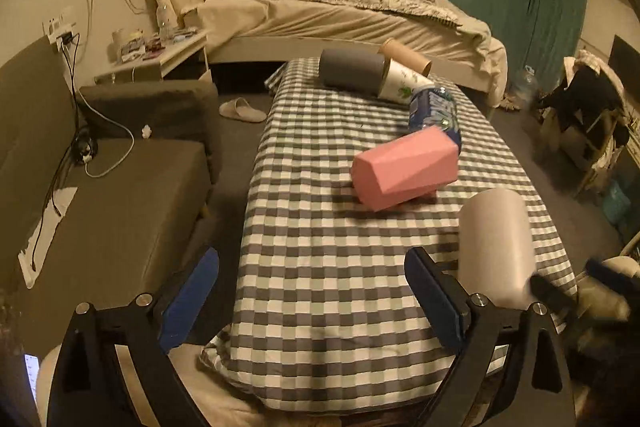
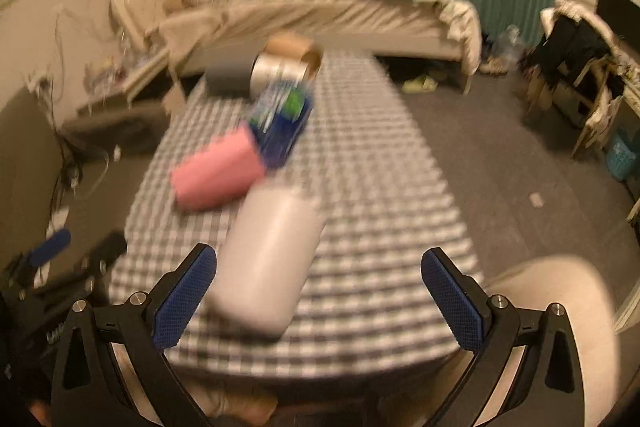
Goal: Flip cup upside down
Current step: 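Grasp the white cup with the right tool while the left tool opens and releases it, then rotate the white cup in the right tool so its bottom faces up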
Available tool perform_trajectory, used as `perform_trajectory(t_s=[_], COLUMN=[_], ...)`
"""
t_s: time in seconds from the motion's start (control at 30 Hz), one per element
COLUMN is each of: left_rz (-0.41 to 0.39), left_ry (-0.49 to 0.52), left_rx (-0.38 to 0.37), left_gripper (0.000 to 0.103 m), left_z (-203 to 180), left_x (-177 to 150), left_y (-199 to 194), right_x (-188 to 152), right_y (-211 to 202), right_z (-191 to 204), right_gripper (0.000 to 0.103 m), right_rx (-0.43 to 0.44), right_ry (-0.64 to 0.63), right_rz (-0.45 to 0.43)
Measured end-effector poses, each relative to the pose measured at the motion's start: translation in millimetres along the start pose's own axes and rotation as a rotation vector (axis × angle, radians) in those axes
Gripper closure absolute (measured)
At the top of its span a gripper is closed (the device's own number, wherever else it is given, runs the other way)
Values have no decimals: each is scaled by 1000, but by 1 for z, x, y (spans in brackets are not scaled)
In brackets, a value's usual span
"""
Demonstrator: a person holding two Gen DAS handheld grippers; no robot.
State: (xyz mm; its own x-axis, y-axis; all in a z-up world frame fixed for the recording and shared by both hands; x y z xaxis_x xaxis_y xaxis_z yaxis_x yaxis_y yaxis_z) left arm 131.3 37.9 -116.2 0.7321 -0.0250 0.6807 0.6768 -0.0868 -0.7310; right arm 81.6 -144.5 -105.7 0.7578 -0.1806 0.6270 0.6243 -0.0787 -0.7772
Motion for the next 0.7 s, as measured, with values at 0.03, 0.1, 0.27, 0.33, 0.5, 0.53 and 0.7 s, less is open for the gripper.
perform_trajectory(t_s=[0.03, 0.1, 0.27, 0.33, 0.5, 0.53, 0.7], left_rz=[-8, -21, 3, 5, 17, 17, 17], left_ry=[-11, -29, -77, -100, -122, -119, -108], left_rx=[2, 3, 34, 40, 36, 34, 31], left_gripper=[6, 6, 6, 6, 6, 6, 6], left_z=[3, 7, 22, 27, 32, 31, 29], left_x=[2, 2, -2, -2, -5, -5, -5], left_y=[0, -1, 7, 9, 10, 10, 10], right_x=[-10, -24, -37, -35, -35, -37, -39], right_y=[8, 21, 38, 43, 58, 61, 64], right_z=[5, 14, 34, 39, 43, 42, 38], right_gripper=[0, 0, 0, 1, 5, 10, 27], right_rx=[8, 17, 35, 40, 17, 20, 67], right_ry=[-11, -26, -39, -31, -31, -23, -7], right_rz=[31, 77, 99, 98, 108, 121, 146])
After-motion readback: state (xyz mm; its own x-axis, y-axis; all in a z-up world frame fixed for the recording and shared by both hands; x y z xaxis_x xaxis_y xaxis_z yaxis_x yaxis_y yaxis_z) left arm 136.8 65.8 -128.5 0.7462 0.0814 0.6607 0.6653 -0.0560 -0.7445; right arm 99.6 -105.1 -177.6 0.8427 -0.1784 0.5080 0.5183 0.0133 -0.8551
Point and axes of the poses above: each gripper's, at about its wrist camera, not at the fingertips, and y roughly the way its jaws point, z to its left, x to its top, the point moved 10 cm from there along y, roughly the way its jaws point
